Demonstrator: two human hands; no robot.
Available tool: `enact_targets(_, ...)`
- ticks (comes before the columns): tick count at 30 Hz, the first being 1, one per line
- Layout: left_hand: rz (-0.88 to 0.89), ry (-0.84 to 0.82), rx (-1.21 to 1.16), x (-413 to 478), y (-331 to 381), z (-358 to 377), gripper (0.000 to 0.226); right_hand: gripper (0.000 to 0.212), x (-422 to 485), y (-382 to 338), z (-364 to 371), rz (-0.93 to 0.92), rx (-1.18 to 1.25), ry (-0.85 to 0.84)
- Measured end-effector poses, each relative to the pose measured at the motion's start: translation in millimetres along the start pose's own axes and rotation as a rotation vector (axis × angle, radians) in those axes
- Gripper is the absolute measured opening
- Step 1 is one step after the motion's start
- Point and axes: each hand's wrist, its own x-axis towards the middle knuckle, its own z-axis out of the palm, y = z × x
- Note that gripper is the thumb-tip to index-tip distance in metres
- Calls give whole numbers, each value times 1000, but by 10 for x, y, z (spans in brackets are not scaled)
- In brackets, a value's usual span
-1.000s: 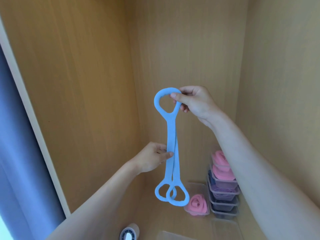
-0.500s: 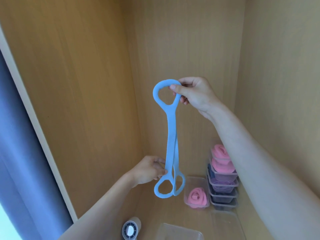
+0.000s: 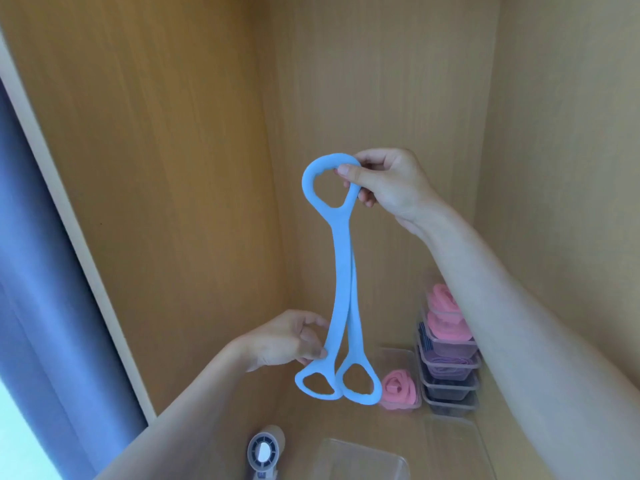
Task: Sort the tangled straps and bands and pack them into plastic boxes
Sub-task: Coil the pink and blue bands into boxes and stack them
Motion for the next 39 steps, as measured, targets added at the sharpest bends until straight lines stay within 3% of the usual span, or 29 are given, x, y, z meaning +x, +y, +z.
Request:
enact_targets(7,77,-11,15,36,212,110,26,12,-29,-46,83,-18,10,-11)
enact_targets(13,142,232,111,144,445,33,30,11,-28,-34,33,-25,11,-10)
enact_targets(17,240,247,-27,207,557,-76,5,9,-30,-5,6,-31,29,-7)
enact_targets(26,172,352,-13,279,569,-158,17,6,-171,78,-40,-34,84,73)
enact_targets(31,97,404,-244,259,579,-307,17,11,-776,283,-62,-10,161,46)
enact_targets(35,76,475,-391,251,577,-439,19,13,-1241,581,47,120,249,-23)
enact_targets(39,103,485,-495,234,604,-532,13,31,-1566,929,133,260,251,-46)
